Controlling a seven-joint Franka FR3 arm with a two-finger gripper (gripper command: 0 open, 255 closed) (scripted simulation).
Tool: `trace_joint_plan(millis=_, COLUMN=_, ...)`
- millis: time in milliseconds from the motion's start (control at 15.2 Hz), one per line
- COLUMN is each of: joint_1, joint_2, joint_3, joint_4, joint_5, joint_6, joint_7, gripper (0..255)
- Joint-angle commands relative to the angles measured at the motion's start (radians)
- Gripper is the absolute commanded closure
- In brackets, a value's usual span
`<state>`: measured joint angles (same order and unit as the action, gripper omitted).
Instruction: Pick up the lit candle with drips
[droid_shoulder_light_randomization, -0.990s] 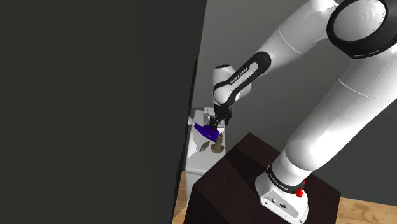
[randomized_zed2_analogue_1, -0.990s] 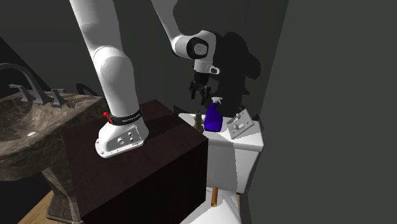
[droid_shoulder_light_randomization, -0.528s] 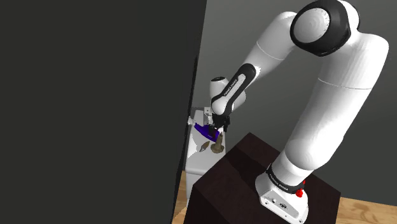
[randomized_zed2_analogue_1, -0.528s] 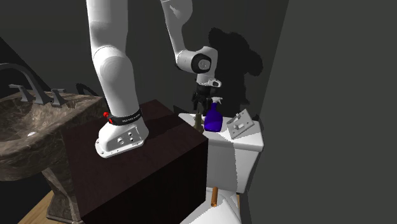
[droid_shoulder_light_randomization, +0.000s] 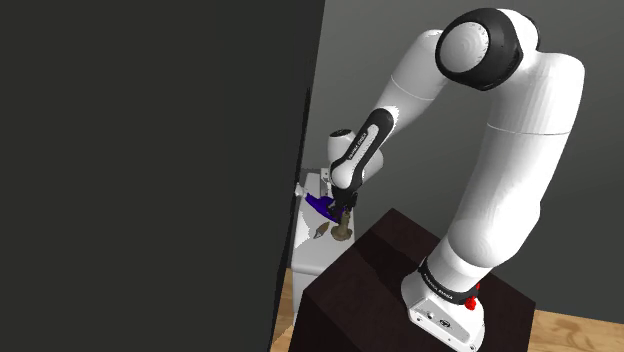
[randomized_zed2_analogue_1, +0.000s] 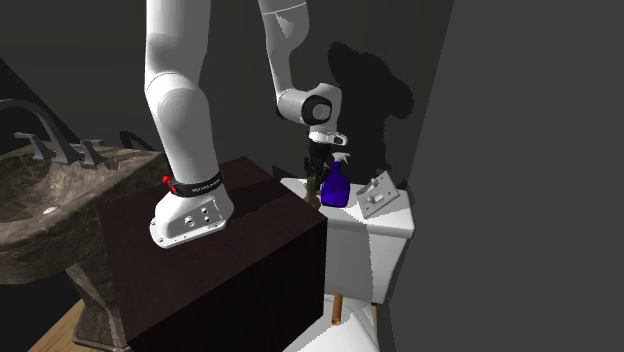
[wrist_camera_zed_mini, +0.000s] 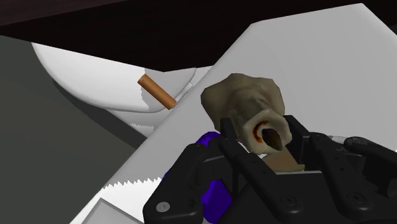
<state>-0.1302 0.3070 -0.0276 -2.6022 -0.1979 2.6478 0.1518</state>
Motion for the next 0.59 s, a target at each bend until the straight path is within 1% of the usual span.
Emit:
trace_joint_plan(millis=0, joint_1=0.000, joint_2=0.001, joint_3=0.000, joint_4=0.000, joint_5=0.000, joint_6=0.001, joint_7=0.000, gripper=255)
trace_joint_plan(millis=462, joint_1=0.000, joint_2=0.001, joint_3=0.000, joint_4=0.001, joint_5=0.000, joint_6=0.000, joint_7=0.000, gripper=255)
trace_joint_plan(millis=528, joint_1=-0.001, joint_2=-0.016, joint_3=0.001, joint_4=-0.003, joint_5=0.003, joint_6=-0.013, joint_7=-0.003, gripper=255)
